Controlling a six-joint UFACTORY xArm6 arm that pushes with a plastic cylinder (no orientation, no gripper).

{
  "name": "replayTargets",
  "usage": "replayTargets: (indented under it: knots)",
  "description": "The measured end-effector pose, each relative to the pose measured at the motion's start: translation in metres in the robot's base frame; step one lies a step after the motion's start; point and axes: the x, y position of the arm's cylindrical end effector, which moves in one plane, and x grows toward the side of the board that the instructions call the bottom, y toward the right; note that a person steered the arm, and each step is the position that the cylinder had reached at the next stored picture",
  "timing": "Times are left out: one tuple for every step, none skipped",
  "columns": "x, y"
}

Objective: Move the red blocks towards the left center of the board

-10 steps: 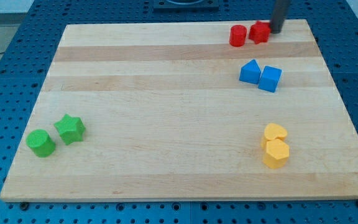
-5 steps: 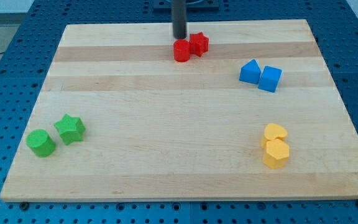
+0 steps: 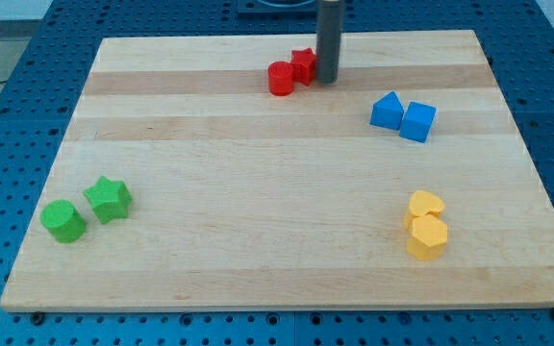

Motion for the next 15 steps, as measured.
replayTargets:
  knots:
    - [-0.043, -0.006]
    - [-0.026, -0.049]
    - [0.021, -0.072]
    - [0.031, -0.095]
    - [0.042, -0.118]
    - [0.041, -0.119]
    - [0.041, -0.114]
    - [0.042, -0.085]
    - [0.043, -0.084]
    - [0.046, -0.086]
    - [0.046, -0.086]
    - [0.050, -0.074]
    - [0.084, -0.074]
    - [0.096, -0.134]
    - [0.097, -0.179]
